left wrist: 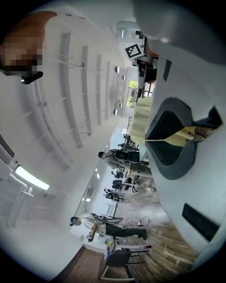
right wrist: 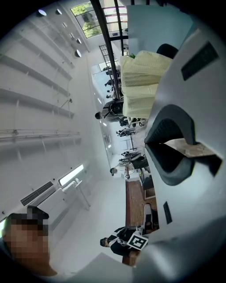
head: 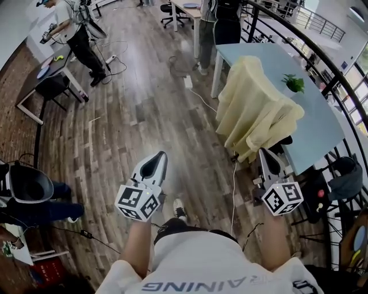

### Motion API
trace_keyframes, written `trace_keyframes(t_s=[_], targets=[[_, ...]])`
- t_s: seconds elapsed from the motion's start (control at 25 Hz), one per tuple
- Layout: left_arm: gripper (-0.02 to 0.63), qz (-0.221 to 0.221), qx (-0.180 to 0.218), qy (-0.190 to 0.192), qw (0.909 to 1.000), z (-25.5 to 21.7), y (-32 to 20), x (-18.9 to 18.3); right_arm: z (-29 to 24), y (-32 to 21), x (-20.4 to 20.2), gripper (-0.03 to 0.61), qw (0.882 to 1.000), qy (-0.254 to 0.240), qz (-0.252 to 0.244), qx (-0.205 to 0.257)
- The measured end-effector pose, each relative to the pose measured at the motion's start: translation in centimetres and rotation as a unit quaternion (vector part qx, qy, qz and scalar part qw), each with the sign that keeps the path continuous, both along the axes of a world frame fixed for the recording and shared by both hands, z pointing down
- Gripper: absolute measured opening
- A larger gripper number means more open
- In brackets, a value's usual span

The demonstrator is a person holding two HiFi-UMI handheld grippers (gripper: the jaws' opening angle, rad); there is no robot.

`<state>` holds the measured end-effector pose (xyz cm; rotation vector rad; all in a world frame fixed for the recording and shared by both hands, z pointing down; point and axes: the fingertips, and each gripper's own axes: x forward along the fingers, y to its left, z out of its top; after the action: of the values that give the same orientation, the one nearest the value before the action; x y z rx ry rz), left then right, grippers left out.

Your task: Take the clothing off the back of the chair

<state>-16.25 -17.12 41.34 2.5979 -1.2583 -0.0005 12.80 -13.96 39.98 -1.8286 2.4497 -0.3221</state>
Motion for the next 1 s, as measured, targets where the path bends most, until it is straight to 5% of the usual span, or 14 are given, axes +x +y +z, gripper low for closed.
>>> trace_keyframes(t_s=[0.52, 1.0], targets=[[0.041, 0.051, -0.005, -0.005, 0.9987, 0.2, -13.6, -5.4, -0.4, -10.4, -5.8, 0.021, 0.999, 0.006, 0.045, 0.004], [0.041, 0.138, -0.017, -0.019, 0.9901, 1.4, -22.5, 5.2, -2.2, -15.6, 3.4, 0.023, 0.991, -0.014, 0.125, 0.042]])
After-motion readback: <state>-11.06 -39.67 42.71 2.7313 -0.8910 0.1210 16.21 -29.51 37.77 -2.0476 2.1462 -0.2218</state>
